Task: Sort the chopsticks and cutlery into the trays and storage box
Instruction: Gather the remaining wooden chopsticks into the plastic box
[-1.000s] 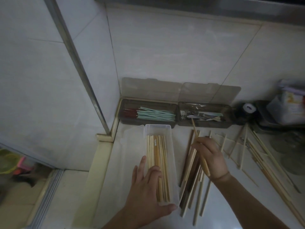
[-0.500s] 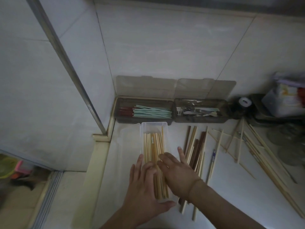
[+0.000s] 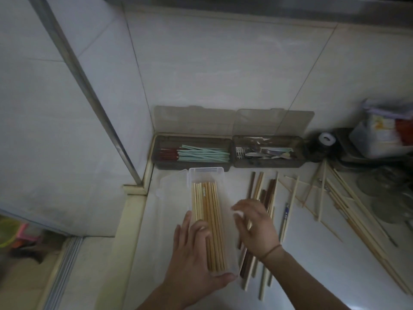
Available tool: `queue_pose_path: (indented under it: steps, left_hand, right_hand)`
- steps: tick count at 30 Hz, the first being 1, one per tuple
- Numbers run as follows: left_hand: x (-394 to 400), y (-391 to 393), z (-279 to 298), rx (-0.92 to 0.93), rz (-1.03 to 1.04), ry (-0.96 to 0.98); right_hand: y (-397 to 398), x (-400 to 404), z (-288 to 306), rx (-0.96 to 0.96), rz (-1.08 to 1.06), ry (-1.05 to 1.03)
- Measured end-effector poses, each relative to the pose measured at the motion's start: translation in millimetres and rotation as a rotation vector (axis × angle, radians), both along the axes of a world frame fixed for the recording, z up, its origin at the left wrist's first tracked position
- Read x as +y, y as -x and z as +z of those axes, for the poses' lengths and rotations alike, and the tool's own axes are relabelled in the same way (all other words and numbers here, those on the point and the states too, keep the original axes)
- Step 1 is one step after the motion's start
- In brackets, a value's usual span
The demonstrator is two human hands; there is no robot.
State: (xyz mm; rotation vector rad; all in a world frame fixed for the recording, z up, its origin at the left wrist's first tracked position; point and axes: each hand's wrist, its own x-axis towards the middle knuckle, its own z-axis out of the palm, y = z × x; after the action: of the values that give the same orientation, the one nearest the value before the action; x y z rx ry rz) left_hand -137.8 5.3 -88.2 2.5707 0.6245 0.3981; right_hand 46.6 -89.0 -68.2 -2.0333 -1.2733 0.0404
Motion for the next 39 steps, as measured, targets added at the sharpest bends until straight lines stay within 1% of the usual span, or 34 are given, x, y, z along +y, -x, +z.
queue_pose_path:
  steps: [1, 2, 3, 5, 6, 7, 10, 14, 18, 22, 26, 28, 31, 33, 34, 36, 38, 39]
  left_hand:
    - [0, 0, 0, 0.008, 0.002, 0.006]
    - [0, 0, 0, 0.015, 0.003, 0.012]
    - [1, 1, -1, 0.020, 0.002, 0.018]
    - [1, 1, -1, 0.025, -0.003, 0.022]
    - [1, 1, 0, 0.028, -0.006, 0.025]
    - [1, 1, 0, 0.032, -0.009, 0.029]
    - [0, 1, 2, 0.061, -0.012, 0.043]
    - [-1, 2, 3, 0.111, -0.011, 0.066]
    - [-1, 2, 3, 0.066, -0.013, 0.062]
    - [0, 2, 2, 0.065, -0.012, 0.035]
    - [1, 2, 1, 0.031, -0.014, 0.041]
    - [1, 1, 0, 0.040, -0.013, 0.037]
    - [0, 1, -1, 0.042, -0.017, 0.045]
    - [1, 2, -2, 0.028, -0.017, 0.048]
    - [1, 2, -3, 0.021, -0.014, 0.048]
    - [0, 2, -3, 0.011, -0.005, 0.049]
    - [0, 2, -3, -0.008, 0.000, 0.047]
    - [0, 2, -3, -0.026, 0.003, 0.039]
  right_hand:
    - [-6, -2, -4, 0.012, -0.152, 0.044]
    - [-13, -4, -8, 0.007, -0.262, 0.138]
    - [-18, -5, -13, -0.008, -0.319, 0.272]
    - [-26, -6, -16, -0.023, -0.337, 0.556]
    - [-28, -6, -17, -0.027, -0.338, 0.642]
    - [-30, -6, -18, -0.037, -0.348, 0.683]
    - [-31, -3, -19, -0.090, -0.390, 0.712]
    - [-34, 3, -17, -0.095, -0.444, 0.774]
    - [-35, 5, -14, -0.091, -0.510, 0.898]
    - [-31, 10, -12, -0.100, -0.504, 0.979]
    - [-26, 15, -11, -0.152, -0.474, 1.050]
    - [-23, 17, -8, -0.131, -0.452, 1.080]
    - [-21, 18, -2, -0.006, -0.496, 1.041]
    - [-19, 15, 5, 0.083, -0.549, 0.897]
    - [-19, 13, 8, 0.147, -0.559, 0.771]
    - [-14, 8, 17, 0.286, -0.509, 0.448]
    - [-3, 8, 29, 0.298, -0.426, 0.179]
    - [2, 9, 34, 0.275, -0.380, 0.100]
